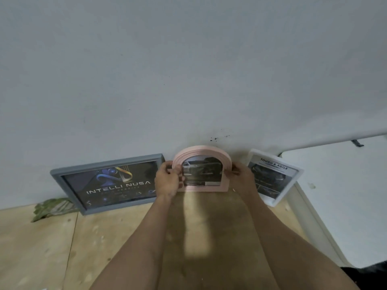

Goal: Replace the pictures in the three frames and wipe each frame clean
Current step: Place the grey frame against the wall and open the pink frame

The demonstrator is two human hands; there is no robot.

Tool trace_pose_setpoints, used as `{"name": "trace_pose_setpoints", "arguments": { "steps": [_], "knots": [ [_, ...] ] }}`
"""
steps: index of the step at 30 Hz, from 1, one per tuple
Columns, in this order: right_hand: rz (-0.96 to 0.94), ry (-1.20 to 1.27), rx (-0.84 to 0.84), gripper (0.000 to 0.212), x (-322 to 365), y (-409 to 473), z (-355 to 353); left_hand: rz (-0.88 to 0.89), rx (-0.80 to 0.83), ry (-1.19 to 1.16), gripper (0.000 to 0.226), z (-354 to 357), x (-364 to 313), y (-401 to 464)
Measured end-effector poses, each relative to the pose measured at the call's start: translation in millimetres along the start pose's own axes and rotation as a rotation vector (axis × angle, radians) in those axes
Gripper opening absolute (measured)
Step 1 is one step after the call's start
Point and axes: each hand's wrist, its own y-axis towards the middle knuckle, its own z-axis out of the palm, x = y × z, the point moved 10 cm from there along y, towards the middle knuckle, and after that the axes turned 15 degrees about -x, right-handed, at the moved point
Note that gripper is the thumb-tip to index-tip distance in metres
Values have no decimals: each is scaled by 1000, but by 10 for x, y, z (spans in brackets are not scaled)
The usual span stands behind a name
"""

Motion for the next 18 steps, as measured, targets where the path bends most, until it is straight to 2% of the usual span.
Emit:
{"name": "trace_pose_setpoints", "arguments": {
  "steps": [3,8,10,12,14,15,17,18],
  "knots": [
    [-225,-22,-34,15,207,-353,-260,-123,114,-226,8,-65,-52,-221],
    [-709,-309,-345,15,556,-1311,-573,-411,365,-374,30,-281,144,-709],
    [-776,-400,-337,16,580,-1718,-527,-407,361,-339,23,-505,252,-867],
    [-833,-402,-251,15,535,-2053,-412,-380,298,-252,18,-834,400,-956],
    [-766,-290,-91,22,392,-2255,-309,-384,256,-216,15,-1170,604,-978],
    [-651,-186,-24,33,291,-2307,-302,-388,263,-216,10,-1352,705,-1018],
    [-292,38,-32,49,3,-2306,-417,-394,314,-253,7,-1651,879,-1100],
    [-95,78,-31,47,-204,-2328,-416,-414,342,-291,6,-1804,973,-1168]
  ]
}}
